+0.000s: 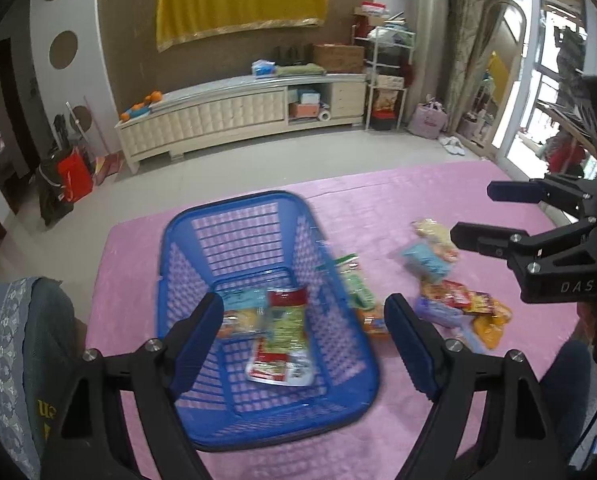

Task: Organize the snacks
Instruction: 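Move both tools back over the remaining snack pile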

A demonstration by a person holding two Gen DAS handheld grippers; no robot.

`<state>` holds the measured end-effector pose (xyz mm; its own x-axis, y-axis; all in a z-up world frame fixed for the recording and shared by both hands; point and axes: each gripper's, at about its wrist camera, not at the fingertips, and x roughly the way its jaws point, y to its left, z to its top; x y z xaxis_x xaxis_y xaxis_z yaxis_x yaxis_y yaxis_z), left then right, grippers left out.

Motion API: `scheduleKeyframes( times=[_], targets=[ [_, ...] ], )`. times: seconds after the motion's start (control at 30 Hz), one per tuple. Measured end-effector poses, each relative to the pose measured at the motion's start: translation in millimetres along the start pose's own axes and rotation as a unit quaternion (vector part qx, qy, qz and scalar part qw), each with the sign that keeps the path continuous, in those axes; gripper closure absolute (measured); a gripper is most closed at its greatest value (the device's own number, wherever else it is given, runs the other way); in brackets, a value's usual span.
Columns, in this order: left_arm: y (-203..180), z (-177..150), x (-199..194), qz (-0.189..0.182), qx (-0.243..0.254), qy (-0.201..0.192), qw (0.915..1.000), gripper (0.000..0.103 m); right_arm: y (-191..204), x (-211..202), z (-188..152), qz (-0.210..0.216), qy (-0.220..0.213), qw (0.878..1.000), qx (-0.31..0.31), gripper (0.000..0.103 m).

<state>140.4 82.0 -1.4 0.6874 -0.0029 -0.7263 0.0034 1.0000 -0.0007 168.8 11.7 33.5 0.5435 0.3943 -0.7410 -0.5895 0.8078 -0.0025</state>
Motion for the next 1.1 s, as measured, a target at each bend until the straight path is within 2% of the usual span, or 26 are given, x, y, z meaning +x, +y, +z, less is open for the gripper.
scheduleKeyframes(
  times=[0.17,0.47,0.87,0.97,1.1],
  targets=[
    [-38,-5,1,-0.017,0.020,0.002,0.9997,0.022,-22,-18,-29,-0.017,0.002,1.000,0.026,0.017],
    [-94,-18,31,-0.053,0.025,0.040,0.9975,0.022,-68,-32,-76,-0.039,0.016,0.997,0.071,0.017],
    [-154,-39,80,-0.072,0.009,0.095,0.9929,0.022,-117,-8,-134,-0.036,0.058,0.991,0.112,0.017],
    [-165,-43,93,-0.064,0.010,0.109,0.9919,0.022,-127,0,-146,-0.032,0.066,0.991,0.116,0.017],
    [-172,-48,115,-0.068,-0.018,0.136,0.9882,0.022,-140,10,-158,-0.022,0.073,0.989,0.124,0.017]
  ],
)
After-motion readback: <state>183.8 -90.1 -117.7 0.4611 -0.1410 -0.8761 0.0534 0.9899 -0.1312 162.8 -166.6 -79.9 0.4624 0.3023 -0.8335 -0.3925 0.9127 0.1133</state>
